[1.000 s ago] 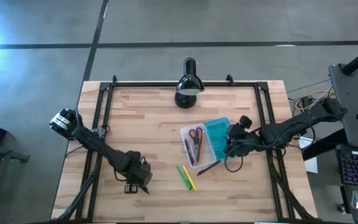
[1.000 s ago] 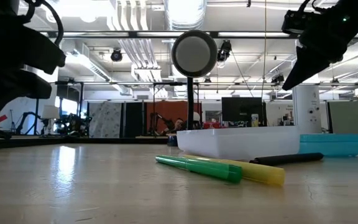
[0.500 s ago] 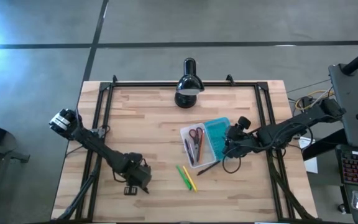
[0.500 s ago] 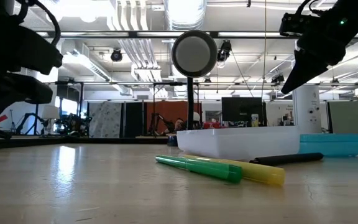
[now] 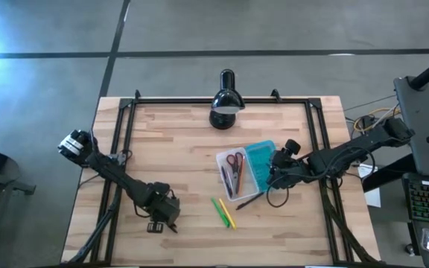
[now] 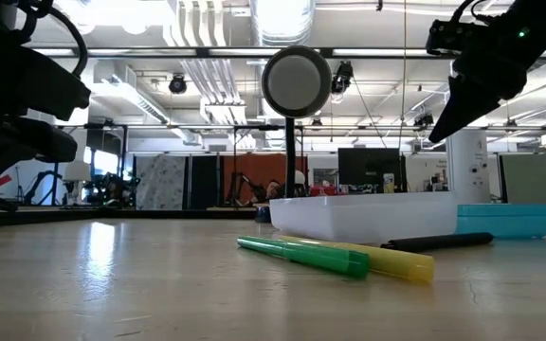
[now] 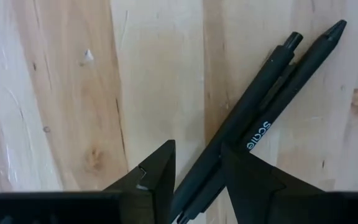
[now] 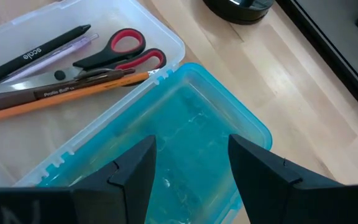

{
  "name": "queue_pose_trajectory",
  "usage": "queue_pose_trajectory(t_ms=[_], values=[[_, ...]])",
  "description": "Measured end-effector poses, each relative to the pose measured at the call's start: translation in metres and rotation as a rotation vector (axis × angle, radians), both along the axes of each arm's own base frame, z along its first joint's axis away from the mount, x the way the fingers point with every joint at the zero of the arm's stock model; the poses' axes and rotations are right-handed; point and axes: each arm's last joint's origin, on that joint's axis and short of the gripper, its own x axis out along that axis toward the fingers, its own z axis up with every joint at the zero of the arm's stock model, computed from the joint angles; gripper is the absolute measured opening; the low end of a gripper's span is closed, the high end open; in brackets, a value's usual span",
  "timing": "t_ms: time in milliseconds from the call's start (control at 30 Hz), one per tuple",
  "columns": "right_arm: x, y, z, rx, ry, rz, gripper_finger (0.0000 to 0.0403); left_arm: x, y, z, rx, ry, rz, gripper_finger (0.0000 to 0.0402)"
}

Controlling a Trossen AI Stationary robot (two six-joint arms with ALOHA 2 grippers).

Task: Pick & place school supplies into a supply box
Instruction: Put the black pen into the supply box

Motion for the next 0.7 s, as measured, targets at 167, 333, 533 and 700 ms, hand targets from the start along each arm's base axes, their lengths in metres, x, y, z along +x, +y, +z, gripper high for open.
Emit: queue_pose_trajectory(t_ms=[167, 333, 533, 700], values=[[0.0, 0.0, 0.0, -0.001, 0.0, 0.0, 0.0192, -0.003, -0.002, -0.002, 0.001, 0.004, -0.011, 0.0113], [0.0, 0.0, 0.0, -0.001, 0.0, 0.0, 0.0192, -0.009, -0.005, -0.005, 0.01, 0.015, -0.033, 0.0112], [0.0, 0.0, 0.0, -0.002, 0.001, 0.0, 0.0192, -0.011, -0.008, -0.008, 0.03, 0.016, -0.032, 0.0112], [0.0, 0.0, 0.0, -0.002, 0.001, -0.001, 0.0192, -0.01, -0.007, -0.01, 0.038, 0.015, -0.01, 0.0105]])
